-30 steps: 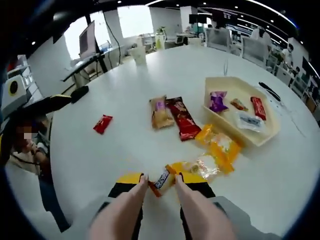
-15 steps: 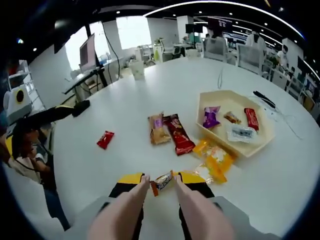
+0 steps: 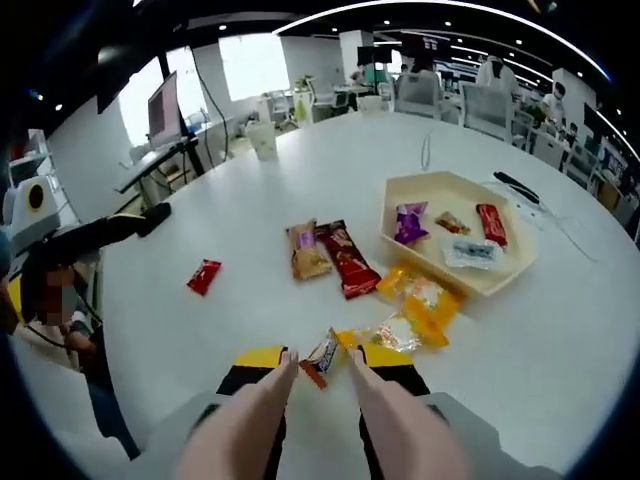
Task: Place the target food into the container with the food tongs after gripping and lifting it, then release it inside without dropping or visibly crushing the food.
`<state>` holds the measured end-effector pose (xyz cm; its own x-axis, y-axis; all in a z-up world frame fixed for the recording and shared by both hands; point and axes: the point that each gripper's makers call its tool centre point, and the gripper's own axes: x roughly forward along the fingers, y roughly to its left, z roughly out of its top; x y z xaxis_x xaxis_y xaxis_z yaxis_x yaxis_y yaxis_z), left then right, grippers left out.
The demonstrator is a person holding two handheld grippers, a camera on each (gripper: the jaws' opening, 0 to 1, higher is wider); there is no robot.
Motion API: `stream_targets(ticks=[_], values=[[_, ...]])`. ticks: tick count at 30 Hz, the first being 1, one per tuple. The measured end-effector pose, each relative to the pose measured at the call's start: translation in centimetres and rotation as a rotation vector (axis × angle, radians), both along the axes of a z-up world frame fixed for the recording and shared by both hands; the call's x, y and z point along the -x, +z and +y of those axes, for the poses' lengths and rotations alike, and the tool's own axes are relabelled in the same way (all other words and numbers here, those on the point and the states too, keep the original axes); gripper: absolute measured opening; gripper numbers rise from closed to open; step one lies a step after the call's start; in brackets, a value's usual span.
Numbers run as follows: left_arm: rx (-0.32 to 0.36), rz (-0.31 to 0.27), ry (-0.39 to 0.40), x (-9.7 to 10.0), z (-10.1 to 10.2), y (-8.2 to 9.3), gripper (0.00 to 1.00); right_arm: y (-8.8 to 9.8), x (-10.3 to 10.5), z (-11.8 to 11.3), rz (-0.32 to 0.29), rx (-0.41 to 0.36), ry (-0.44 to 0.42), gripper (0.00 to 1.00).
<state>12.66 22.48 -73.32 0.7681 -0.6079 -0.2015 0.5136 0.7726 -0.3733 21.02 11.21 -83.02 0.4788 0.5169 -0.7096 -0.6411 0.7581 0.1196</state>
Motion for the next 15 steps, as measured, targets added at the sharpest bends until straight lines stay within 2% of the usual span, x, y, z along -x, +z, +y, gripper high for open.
stream_targets(ticks=[4,11,15], values=[[-0.004,0.009,-0.004,0.07,0.08,-0.20,0.99,-0.78,0.04,-0.19,0.039,0.011,-0.026,0.27],[-0.005,0.014,0.009,-0.10,0.65,-0.22,0.99,-0.43,0.38,0.75,0.046,-0.019,-0.013,0.28],[-0.001,0.016,0.014,-0.18,0.70,-0.19,0.99,-0.45,0.30,0.69,0.055,-0.031,-0.039,0.28]])
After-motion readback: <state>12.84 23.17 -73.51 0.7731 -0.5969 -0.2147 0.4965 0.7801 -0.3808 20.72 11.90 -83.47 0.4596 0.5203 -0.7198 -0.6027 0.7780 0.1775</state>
